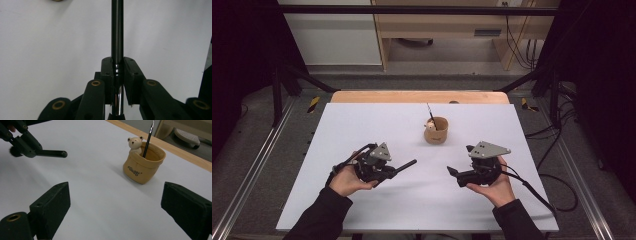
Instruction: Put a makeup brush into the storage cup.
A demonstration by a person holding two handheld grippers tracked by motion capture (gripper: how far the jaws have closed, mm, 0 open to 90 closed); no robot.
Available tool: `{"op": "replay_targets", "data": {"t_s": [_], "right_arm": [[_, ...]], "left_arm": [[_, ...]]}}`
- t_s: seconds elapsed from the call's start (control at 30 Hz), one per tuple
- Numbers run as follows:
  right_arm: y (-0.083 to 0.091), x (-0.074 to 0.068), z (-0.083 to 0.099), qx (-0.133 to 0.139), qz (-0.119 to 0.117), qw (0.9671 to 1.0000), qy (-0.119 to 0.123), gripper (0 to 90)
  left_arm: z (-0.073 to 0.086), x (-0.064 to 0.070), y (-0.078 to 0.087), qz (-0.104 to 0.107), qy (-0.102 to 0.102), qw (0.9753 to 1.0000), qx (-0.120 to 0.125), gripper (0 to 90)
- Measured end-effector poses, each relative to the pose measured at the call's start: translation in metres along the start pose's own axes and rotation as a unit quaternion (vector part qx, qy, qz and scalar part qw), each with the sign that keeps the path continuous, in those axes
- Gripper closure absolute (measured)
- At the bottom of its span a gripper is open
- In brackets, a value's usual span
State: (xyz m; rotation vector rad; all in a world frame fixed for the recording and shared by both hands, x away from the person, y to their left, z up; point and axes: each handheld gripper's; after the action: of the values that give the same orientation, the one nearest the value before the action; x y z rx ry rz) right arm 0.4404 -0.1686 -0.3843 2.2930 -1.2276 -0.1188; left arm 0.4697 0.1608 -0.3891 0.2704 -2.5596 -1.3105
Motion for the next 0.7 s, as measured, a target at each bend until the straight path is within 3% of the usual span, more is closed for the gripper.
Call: {"op": "replay_targets", "data": {"t_s": [0.43, 0.7], "right_arm": [[-0.004, -0.017, -0.016, -0.011, -0.013, 0.9987, 0.048, 9.3], [-0.004, -0.029, -0.025, -0.021, -0.019, 0.9956, 0.090, 9.9]], "left_arm": [[-0.011, 0.004, -0.005, 0.014, -0.012, 0.9997, -0.014, 78.8], [-0.021, 0.007, -0.007, 0.020, -0.023, 0.9992, -0.025, 78.7]]}}
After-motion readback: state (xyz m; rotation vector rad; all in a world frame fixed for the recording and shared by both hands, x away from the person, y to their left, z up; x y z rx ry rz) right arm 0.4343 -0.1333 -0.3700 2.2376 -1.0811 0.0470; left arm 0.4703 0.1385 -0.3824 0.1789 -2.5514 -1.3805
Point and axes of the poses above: each handheld gripper's, and its own axes: y roughly backward along the jaws, z roughly out of its underside, x roughly to its right, and after that the axes turned 11 degrees about z, right-handed
